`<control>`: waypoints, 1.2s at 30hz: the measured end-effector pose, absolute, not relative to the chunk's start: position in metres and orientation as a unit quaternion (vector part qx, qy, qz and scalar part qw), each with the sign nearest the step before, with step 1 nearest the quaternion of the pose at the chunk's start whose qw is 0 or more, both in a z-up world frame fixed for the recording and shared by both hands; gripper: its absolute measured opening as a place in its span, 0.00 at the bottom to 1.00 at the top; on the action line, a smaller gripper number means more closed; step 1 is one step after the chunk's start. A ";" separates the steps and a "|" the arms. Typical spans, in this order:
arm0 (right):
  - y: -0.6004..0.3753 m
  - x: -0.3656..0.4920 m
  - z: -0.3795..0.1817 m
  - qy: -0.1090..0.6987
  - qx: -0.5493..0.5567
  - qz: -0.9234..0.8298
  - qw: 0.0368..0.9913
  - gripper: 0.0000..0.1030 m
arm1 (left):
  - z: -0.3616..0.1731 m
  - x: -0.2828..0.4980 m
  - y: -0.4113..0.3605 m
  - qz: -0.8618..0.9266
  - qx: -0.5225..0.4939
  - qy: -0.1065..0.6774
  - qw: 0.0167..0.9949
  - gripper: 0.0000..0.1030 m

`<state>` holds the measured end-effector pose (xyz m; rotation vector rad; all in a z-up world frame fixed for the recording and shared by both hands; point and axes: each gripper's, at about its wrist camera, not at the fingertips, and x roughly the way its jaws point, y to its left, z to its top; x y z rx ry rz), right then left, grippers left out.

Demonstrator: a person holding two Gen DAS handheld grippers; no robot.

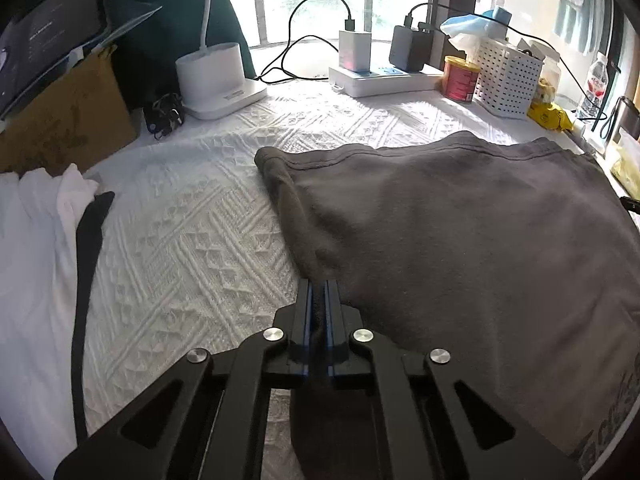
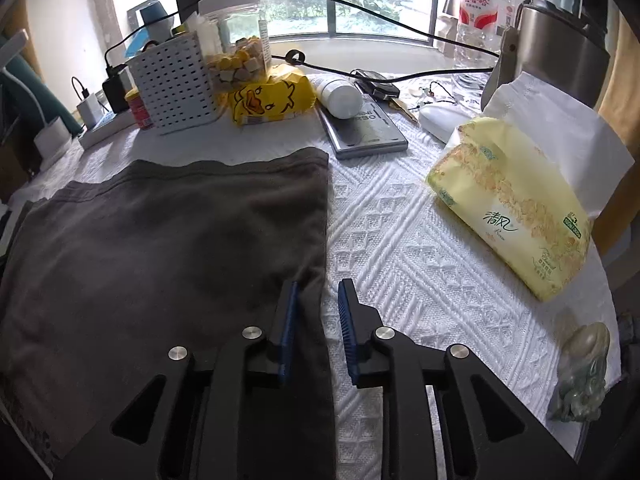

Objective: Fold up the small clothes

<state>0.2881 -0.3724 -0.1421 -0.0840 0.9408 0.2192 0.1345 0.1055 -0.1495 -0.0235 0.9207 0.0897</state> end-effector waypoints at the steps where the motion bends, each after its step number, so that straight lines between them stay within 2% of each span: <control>1: -0.372 0.288 -0.142 0.452 -0.041 0.104 0.885 0.22 | -0.149 0.135 0.106 0.045 -0.012 0.444 0.895 0.03; 5: -0.376 0.287 -0.142 0.460 -0.014 0.107 0.882 0.23 | -0.145 0.137 0.110 0.063 -0.008 0.438 0.897 0.02; 6: -0.379 0.287 -0.141 0.462 0.000 0.111 0.880 0.28 | -0.143 0.137 0.112 0.064 -0.011 0.436 0.898 0.02; 7: -0.380 0.286 -0.141 0.462 0.008 0.117 0.879 0.37 | -0.142 0.138 0.113 0.065 -0.012 0.435 0.898 0.02; 9: -0.375 0.285 -0.141 0.462 0.003 0.125 0.878 0.46 | -0.142 0.139 0.114 0.066 -0.010 0.435 0.898 0.02; 14: -0.360 0.282 -0.143 0.449 -0.042 0.121 0.884 0.46 | -0.144 0.140 0.114 0.068 -0.010 0.436 0.897 0.02; 15: -0.358 0.281 -0.144 0.445 -0.047 0.124 0.886 0.39 | -0.145 0.140 0.114 0.067 -0.010 0.438 0.897 0.02; 16: -0.357 0.280 -0.144 0.441 -0.050 0.131 0.886 0.24 | -0.146 0.140 0.115 0.066 -0.012 0.439 0.896 0.02; 18: -0.354 0.281 -0.144 0.442 -0.047 0.145 0.884 0.10 | -0.147 0.141 0.114 0.063 -0.017 0.439 0.896 0.02; 19: -0.352 0.281 -0.144 0.439 -0.055 0.144 0.885 0.08 | -0.147 0.141 0.114 0.062 -0.016 0.438 0.896 0.02; 29: -0.364 0.282 -0.141 0.424 -0.049 0.126 0.896 0.04 | -0.137 0.148 0.109 0.064 -0.011 0.425 0.903 0.02; 36: -0.367 0.282 -0.145 0.430 -0.046 0.120 0.894 0.04 | -0.151 0.149 0.111 0.077 -0.009 0.438 0.896 0.02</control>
